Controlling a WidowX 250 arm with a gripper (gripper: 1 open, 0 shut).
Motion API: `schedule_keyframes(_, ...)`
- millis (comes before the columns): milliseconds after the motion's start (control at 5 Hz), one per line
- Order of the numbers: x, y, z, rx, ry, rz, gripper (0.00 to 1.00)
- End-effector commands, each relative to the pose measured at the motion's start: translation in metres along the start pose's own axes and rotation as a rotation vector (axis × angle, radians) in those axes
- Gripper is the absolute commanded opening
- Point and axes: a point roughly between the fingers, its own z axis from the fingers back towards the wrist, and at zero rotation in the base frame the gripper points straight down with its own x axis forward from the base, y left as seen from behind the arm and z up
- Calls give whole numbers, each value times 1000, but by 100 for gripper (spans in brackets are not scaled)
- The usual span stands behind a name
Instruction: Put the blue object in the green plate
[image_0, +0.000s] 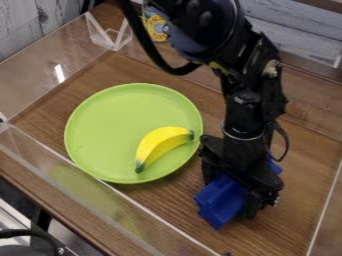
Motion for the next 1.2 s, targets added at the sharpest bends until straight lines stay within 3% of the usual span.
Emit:
schedule_keyframes(0,1,1,2,-4,-1,4,100)
schedule_keyframes(1000,1,7,1,-8,17,18,100)
